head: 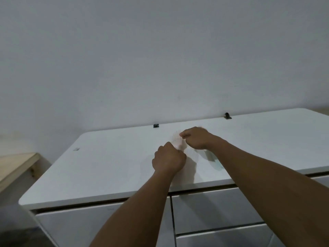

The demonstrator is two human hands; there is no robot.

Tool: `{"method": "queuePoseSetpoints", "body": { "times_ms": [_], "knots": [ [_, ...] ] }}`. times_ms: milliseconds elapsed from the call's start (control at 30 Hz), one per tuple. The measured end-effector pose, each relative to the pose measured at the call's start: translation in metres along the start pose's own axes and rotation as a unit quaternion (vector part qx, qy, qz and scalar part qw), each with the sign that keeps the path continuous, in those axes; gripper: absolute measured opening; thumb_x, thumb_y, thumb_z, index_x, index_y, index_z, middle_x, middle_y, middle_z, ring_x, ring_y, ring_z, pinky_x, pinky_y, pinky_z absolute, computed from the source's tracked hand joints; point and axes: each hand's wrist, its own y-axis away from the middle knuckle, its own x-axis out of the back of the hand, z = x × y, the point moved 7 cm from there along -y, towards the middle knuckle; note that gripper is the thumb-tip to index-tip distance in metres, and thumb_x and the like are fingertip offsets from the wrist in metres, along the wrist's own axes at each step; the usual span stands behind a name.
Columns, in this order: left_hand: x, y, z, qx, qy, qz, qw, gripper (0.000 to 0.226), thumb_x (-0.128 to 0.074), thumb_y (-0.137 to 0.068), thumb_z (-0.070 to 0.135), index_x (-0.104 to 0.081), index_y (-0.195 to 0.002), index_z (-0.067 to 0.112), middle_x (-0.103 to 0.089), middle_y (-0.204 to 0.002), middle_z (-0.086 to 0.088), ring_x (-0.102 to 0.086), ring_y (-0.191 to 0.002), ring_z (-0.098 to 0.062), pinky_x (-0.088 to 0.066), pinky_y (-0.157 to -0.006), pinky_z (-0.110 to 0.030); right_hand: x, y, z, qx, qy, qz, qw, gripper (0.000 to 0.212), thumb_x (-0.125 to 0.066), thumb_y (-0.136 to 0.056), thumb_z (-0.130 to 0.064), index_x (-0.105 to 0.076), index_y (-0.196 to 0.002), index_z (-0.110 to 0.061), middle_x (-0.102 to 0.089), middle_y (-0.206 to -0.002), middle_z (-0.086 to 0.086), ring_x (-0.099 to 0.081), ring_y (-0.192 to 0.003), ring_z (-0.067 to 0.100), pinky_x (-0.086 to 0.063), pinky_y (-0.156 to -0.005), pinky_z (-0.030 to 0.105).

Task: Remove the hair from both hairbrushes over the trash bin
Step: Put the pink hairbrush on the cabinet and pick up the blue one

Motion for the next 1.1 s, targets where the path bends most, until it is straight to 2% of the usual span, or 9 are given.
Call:
{"method": "queuePoseSetpoints", "body": {
  "times_ms": [200,367,467,533,633,733,800,967,1100],
  "knots": [
    [-0.007,-0.001,0.001,0.015,-0.036,-0.01,0.999,0.037,-0.054,-0.086,0.04,-0.056,-0.115,0.018,-0.065,-0.116,-0.005,-0.058,-0.112,-0.029,-0.045,-0.088,-0.038,-0.002,0.005,-0.003,-0.002,-0.01,-0.003,1.0,0.057,-0.034,-0.093,-0.006,-0.055,-0.142,-0.025,-0.05,-0.152,-0.006,-0.033,-0.147,0.016,-0.02,-0.102,0.017],
    [-0.006,-0.003,0.001,0.022,-0.031,-0.014,0.999,0.03,-0.058,-0.083,0.041,-0.053,-0.103,0.019,-0.065,-0.114,-0.005,-0.06,-0.108,-0.029,-0.046,-0.084,-0.036,0.002,0.002,0.004,-0.023,0.015,0.012,1.0,0.059,-0.036,-0.085,-0.012,-0.061,-0.134,-0.033,-0.057,-0.145,-0.011,-0.044,-0.141,0.019,-0.032,-0.113,0.033],
    [-0.004,-0.004,0.003,0.018,-0.031,-0.016,0.999,0.041,-0.059,-0.083,0.046,-0.057,-0.111,0.015,-0.065,-0.115,-0.005,-0.061,-0.108,-0.03,-0.047,-0.081,-0.035,0.016,0.004,0.012,-0.02,0.005,0.043,0.999,0.053,-0.039,-0.084,-0.014,-0.066,-0.127,-0.029,-0.06,-0.141,-0.009,-0.05,-0.134,0.021,-0.036,-0.114,0.042],
    [-0.001,-0.004,0.007,0.014,-0.04,-0.003,0.999,0.046,-0.059,-0.085,0.047,-0.056,-0.116,0.014,-0.064,-0.118,-0.006,-0.061,-0.11,-0.03,-0.045,-0.081,-0.036,0.028,0.01,0.018,-0.025,-0.013,0.059,0.998,0.045,-0.043,-0.087,-0.011,-0.069,-0.121,-0.023,-0.065,-0.133,-0.006,-0.055,-0.126,0.02,-0.041,-0.103,0.028],
    [0.008,-0.003,0.026,-0.03,-0.086,0.058,0.994,0.049,-0.054,-0.089,0.048,-0.052,-0.123,0.013,-0.058,-0.122,-0.008,-0.056,-0.115,-0.031,-0.044,-0.087,-0.039,0.05,0.016,0.03,-0.03,-0.033,0.107,0.993,0.026,-0.046,-0.085,-0.008,-0.071,-0.088,-0.014,-0.067,-0.097,0.007,-0.059,-0.095,0.029,-0.044,-0.078,0.029],
    [0.003,-0.001,0.058,-0.096,-0.088,0.071,0.989,0.044,-0.051,-0.092,0.046,-0.053,-0.12,0.012,-0.059,-0.118,-0.009,-0.058,-0.111,-0.03,-0.045,-0.085,-0.04,0.071,0.023,0.048,-0.061,-0.075,0.158,0.983,0.035,-0.044,-0.087,-0.004,-0.069,-0.109,0.007,-0.071,-0.106,0.018,-0.065,-0.107,0.038,-0.055,-0.092,0.044],
    [-0.009,0.001,0.077,-0.116,-0.077,0.043,0.989,0.045,-0.053,-0.091,0.047,-0.055,-0.12,0.013,-0.061,-0.119,-0.008,-0.061,-0.11,-0.03,-0.046,-0.082,-0.038,0.075,0.026,0.061,-0.095,-0.092,0.155,0.979,0.037,-0.042,-0.088,-0.003,-0.065,-0.114,0.011,-0.067,-0.096,0.017,-0.066,-0.106,0.043,-0.056,-0.091,0.049],
    [-0.05,0.004,0.102,-0.09,-0.079,-0.046,0.992,0.052,-0.063,-0.086,0.056,-0.061,-0.119,0.017,-0.065,-0.117,-0.004,-0.063,-0.11,-0.027,-0.041,-0.075,-0.032,0.074,0.018,0.091,-0.143,-0.114,0.095,0.979,0.034,-0.047,-0.092,-0.001,-0.063,-0.121,0.005,-0.065,-0.109,0.018,-0.069,-0.092,0.034,-0.058,-0.081,0.046],
    [-0.065,0.0,0.107,-0.075,-0.096,-0.051,0.991,0.038,-0.064,-0.086,0.046,-0.062,-0.111,0.017,-0.066,-0.112,-0.003,-0.064,-0.104,-0.025,-0.039,-0.072,-0.03,0.06,0.014,0.105,-0.157,-0.15,0.039,0.975,0.034,-0.046,-0.09,0.006,-0.058,-0.121,0.014,-0.062,-0.113,0.022,-0.063,-0.088,0.028,-0.051,-0.07,0.04]
  ]
}}
